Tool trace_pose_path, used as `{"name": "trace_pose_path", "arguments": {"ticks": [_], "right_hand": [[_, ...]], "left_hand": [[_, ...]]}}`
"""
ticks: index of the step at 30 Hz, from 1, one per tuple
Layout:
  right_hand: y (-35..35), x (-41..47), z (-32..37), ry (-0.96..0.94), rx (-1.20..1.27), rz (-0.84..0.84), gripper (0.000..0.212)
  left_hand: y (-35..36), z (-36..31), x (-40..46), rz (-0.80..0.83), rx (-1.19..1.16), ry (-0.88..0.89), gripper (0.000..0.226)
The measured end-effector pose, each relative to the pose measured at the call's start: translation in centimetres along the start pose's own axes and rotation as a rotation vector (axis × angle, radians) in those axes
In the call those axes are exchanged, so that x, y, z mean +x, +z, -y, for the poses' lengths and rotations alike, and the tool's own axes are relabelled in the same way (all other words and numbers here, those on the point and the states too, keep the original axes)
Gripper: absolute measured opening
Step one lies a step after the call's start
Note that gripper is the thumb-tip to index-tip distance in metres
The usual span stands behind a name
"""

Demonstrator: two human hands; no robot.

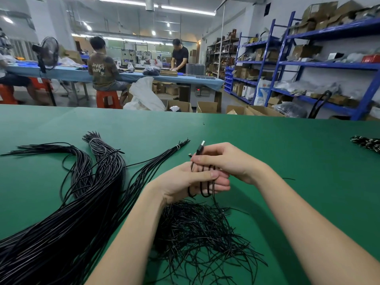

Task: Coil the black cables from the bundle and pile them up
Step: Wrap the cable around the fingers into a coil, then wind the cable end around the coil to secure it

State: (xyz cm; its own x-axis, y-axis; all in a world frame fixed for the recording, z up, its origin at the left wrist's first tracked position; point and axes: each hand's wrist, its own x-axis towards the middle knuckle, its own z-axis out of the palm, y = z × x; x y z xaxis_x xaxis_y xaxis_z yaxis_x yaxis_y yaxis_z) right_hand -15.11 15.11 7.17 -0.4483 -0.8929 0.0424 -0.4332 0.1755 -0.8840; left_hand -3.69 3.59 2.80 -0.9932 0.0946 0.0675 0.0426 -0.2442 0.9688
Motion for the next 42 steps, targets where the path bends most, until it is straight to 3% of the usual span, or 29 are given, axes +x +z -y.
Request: {"name": "trace_pose_path", "arguments": {"ticks": [3,9,17,24,28,31,36,42], "right_hand": [[-0.8,-0.2,-0.1,0.026,-0.041,-0.025,0.015],[-1.3,-0.9,0.3,-0.057,-0.067,0.102,0.017],[-1.9,-1.7,-1.2,0.005,0.014,0.103,0.013],[-2.3,-1.5,-0.5,0.019,-0.186,-0.008,0.02],[-1.0,-0.5,1.0,-0.067,-0.368,-0.022,0.021],[0.1,0.3,1.5,-0.102,-0.345,-0.055,0.011],[-1.0,-0.1,0.3,-0.003,-0.265,-0.185,0.019],[-1.9,-0.9,-0.2,0.011,-0.226,-0.215,0.021]], "left_hand": [[-0.4,-0.2,-0.3,0.009,-0.018,-0.001,0.024],[-0.3,0.0,-0.2,0.046,-0.017,0.002,0.021],[-0.5,0.2,0.0,0.083,0.052,-0.015,0.023],[-0.7,0.4,0.4,-0.094,0.266,-0.041,0.017],[-0.4,0.6,0.5,-0.101,0.312,-0.077,0.017],[-0.4,0.7,0.7,-0.101,0.322,-0.085,0.018],[-1.3,0.6,0.6,-0.161,0.24,-0.099,0.02],[-0.6,0.8,1.2,-0.256,0.199,-0.058,0.024]]}}
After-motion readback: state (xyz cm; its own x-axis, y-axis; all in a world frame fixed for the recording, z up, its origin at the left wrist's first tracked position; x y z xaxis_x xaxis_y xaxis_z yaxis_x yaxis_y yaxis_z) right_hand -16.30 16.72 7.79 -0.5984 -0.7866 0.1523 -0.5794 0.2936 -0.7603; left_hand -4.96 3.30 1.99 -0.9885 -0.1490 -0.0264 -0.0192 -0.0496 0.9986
